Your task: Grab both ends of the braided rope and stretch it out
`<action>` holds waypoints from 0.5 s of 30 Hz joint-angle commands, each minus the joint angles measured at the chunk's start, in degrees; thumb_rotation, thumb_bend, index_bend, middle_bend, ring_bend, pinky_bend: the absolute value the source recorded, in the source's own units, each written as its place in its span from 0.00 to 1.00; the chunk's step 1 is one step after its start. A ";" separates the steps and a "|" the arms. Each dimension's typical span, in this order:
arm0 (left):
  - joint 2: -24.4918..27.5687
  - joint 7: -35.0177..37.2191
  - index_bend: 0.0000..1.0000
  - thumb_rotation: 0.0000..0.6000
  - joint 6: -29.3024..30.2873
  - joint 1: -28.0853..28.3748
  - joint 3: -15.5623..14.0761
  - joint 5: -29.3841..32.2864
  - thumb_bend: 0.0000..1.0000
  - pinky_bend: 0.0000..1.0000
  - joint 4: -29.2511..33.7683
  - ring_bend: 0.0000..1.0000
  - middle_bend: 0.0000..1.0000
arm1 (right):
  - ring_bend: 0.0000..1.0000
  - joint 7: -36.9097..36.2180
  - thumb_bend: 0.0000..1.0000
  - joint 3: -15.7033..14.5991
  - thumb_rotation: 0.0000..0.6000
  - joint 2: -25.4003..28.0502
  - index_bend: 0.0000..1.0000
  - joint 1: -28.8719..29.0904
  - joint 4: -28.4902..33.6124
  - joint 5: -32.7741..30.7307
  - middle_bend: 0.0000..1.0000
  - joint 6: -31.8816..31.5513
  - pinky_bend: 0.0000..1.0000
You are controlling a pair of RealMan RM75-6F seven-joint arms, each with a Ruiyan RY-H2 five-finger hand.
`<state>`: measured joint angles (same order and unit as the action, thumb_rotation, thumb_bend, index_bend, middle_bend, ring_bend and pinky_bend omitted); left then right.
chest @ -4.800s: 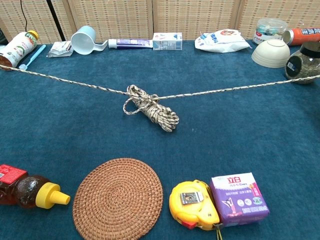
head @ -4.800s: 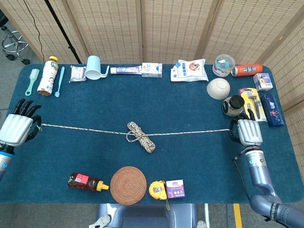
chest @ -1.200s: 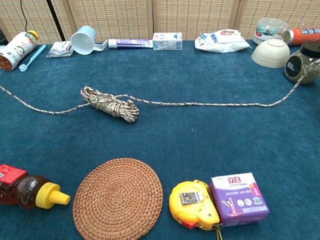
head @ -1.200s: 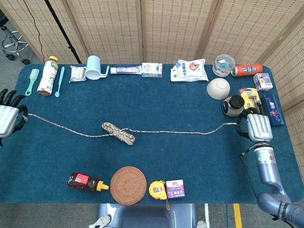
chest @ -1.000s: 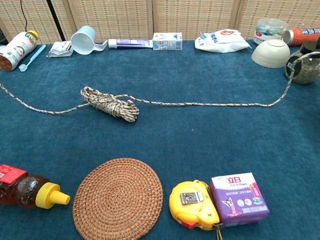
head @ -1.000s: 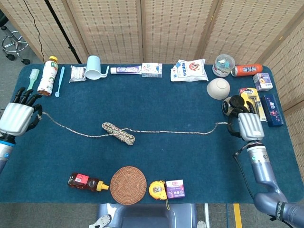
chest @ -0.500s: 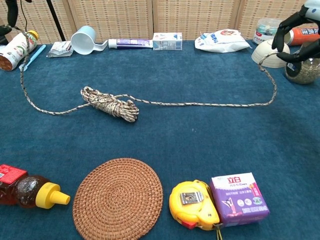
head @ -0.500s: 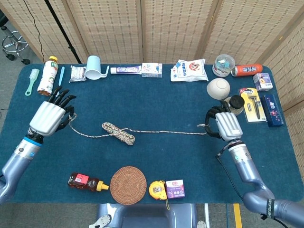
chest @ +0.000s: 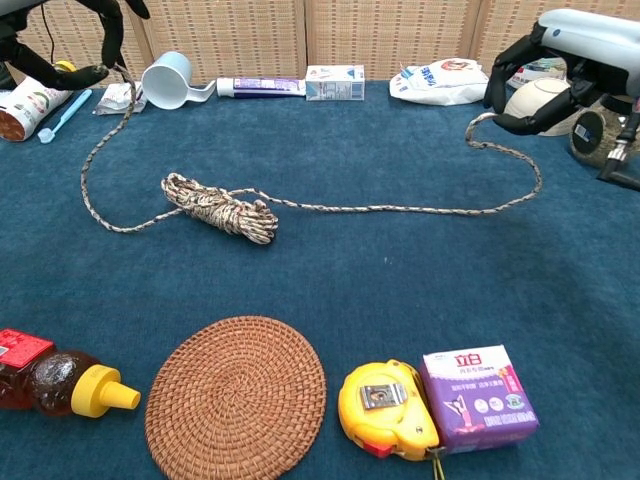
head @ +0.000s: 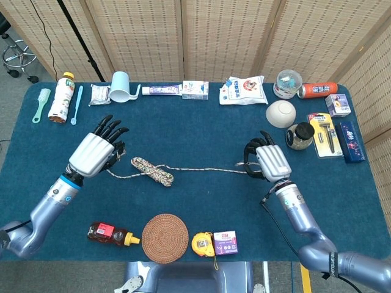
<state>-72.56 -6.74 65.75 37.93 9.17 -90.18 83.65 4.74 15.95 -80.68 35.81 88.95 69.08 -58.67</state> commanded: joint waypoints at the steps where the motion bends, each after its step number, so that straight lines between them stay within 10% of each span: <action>1: -0.45 -0.43 0.64 1.00 -0.47 0.46 0.01 0.18 0.37 0.00 0.35 0.10 0.23 | 0.22 0.31 0.51 -0.07 1.00 -0.49 0.64 0.41 -0.22 -0.26 0.37 0.27 0.00; 9: -0.61 -3.49 0.15 1.00 -3.62 1.56 -0.27 2.71 0.22 0.00 2.86 0.00 0.00 | 0.03 1.65 0.52 -1.13 1.00 -0.32 0.25 1.36 -0.35 -1.35 0.10 2.23 0.00; 15: -0.19 -5.14 0.04 1.00 -4.86 2.20 0.19 4.80 0.20 0.00 4.87 0.00 0.00 | 0.00 3.10 0.45 -1.84 1.00 1.05 0.07 1.23 0.90 -2.05 0.00 2.23 0.00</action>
<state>-72.85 -11.74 60.96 40.03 9.26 -85.55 88.35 7.74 14.19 -79.73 37.08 89.74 67.13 -56.37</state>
